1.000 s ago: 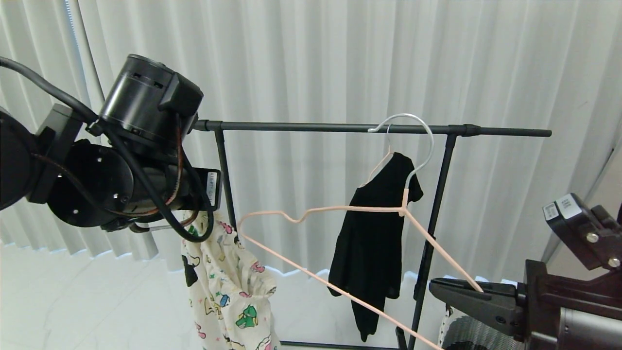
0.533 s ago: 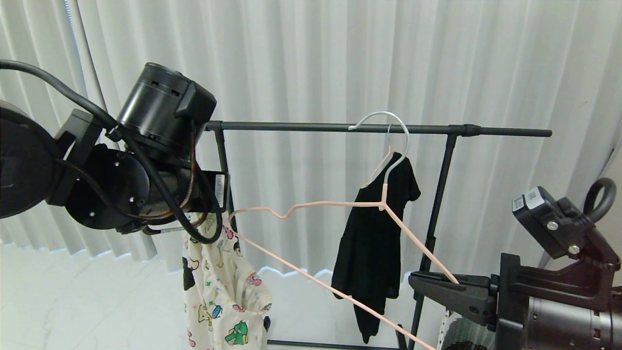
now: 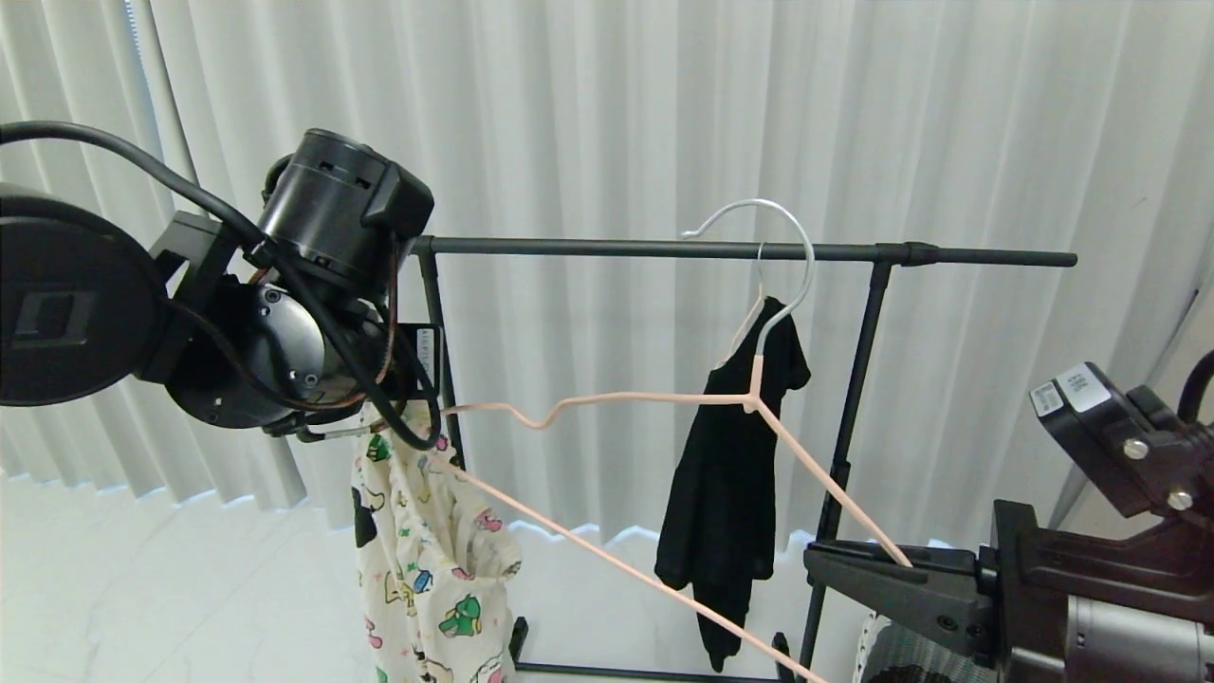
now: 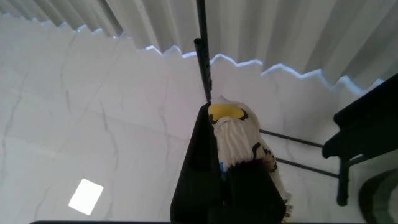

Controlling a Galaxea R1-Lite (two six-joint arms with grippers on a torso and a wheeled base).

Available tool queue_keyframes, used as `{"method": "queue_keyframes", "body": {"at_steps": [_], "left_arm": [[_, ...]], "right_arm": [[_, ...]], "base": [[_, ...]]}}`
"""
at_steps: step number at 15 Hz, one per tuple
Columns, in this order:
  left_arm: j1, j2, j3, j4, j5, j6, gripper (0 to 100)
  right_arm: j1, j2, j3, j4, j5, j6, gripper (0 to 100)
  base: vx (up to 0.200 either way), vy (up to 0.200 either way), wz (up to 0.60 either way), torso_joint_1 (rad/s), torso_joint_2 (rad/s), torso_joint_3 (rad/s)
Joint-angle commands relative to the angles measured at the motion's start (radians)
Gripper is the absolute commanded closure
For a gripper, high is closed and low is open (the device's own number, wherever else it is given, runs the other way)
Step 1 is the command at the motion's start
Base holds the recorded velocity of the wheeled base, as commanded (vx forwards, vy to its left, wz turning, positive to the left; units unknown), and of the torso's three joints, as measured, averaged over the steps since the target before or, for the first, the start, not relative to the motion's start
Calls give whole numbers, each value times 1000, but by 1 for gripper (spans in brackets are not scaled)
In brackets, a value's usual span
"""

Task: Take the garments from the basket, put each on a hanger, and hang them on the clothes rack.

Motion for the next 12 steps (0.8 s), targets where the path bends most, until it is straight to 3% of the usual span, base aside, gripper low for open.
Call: {"method": "queue_keyframes", "body": {"at_steps": [1, 6, 12], "left_arm": [[-19, 1, -23, 1, -2, -9, 100], [-54, -4, -37, 1, -1, -12, 100], [-137, -2, -37, -44, -4, -13, 100]], "right_arm": [[-2, 34, 1, -7, -3, 15, 100], [-71, 178, -75, -123, -14, 46, 100], [-53, 226, -118, -126, -15, 47, 100]], "base": [[0, 0, 0, 0, 0, 0], [0, 0, 0, 0, 0, 0], [0, 0, 0, 0, 0, 0]]}}
